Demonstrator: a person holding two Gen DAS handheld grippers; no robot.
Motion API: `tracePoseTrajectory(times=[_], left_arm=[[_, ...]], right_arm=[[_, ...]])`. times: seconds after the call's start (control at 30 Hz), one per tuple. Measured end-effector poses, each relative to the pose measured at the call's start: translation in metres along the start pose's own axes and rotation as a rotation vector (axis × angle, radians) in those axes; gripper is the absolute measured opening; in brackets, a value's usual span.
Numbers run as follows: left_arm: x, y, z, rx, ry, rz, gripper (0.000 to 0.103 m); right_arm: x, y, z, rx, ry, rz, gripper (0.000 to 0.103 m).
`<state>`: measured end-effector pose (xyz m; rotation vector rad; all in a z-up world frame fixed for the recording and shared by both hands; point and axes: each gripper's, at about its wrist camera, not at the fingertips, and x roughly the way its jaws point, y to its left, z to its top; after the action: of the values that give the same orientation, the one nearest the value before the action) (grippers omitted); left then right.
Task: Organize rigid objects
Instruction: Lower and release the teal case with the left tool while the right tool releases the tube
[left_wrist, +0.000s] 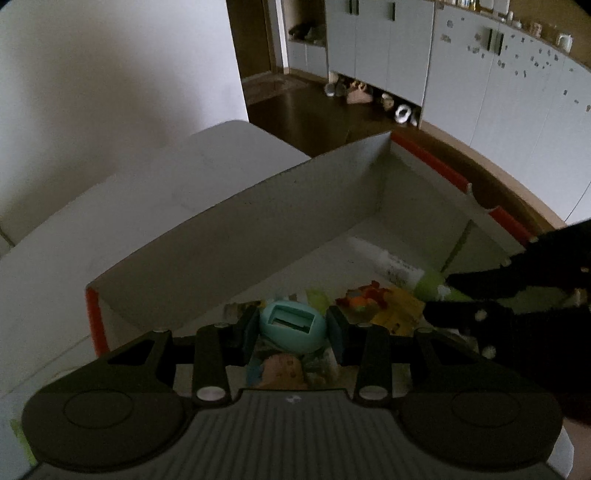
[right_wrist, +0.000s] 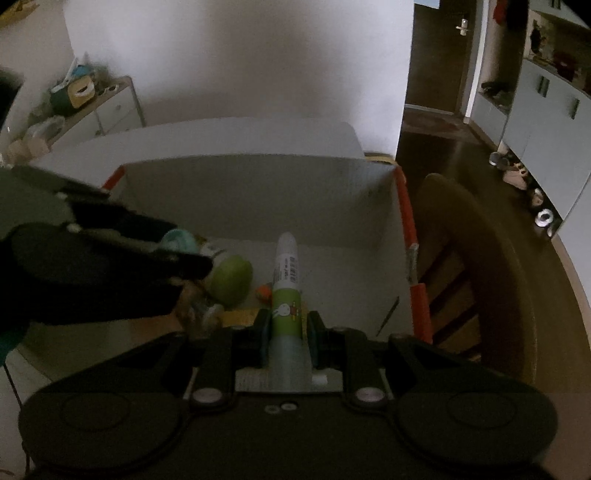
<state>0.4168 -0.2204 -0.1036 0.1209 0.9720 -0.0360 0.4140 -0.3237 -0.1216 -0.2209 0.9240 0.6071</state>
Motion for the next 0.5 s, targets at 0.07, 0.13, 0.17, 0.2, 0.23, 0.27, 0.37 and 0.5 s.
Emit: tracePoseTrajectory(times=[0.07,0.13,0.17,0.2,0.23,0.27,0.37,0.5], left_arm=[[0.007,0.0,0.003,-0.004,0.023,-0.006,0.039],[0.013,0.0,0.004,-0.009,0.05,-0.019,0.039],[0.016,0.0,0.004,-0.01,0.06,-0.02,0.039],[0.018,0.0,0.004,-0.011,0.07,-0.022,0.039],[0.021,0.0,0.004,-0.015,0.083,-0.028,0.039],[0.023,0.0,0.004,-0.019,0.092,-0.029,0.039],[0.027,0.0,0.004,-0.014,0.104,-0.026,0.039],[0.03,-0.002,0.004,-0.009,0.113,-0.024,0.039]], right_arm=[[0.003,0.0,0.0,-0.002,0.009,0.003,0.019],[0.006,0.0,0.0,-0.005,0.017,0.01,0.019],[0.007,0.001,-0.001,-0.012,0.021,0.012,0.019],[0.008,0.001,-0.001,-0.016,0.025,0.013,0.019],[0.009,0.0,-0.002,-0.02,0.028,0.016,0.019],[0.01,0.0,-0.002,-0.024,0.033,0.017,0.019],[0.014,-0.001,-0.002,-0.027,0.047,0.019,0.019],[0.019,-0.001,-0.004,-0.026,0.072,0.02,0.022]])
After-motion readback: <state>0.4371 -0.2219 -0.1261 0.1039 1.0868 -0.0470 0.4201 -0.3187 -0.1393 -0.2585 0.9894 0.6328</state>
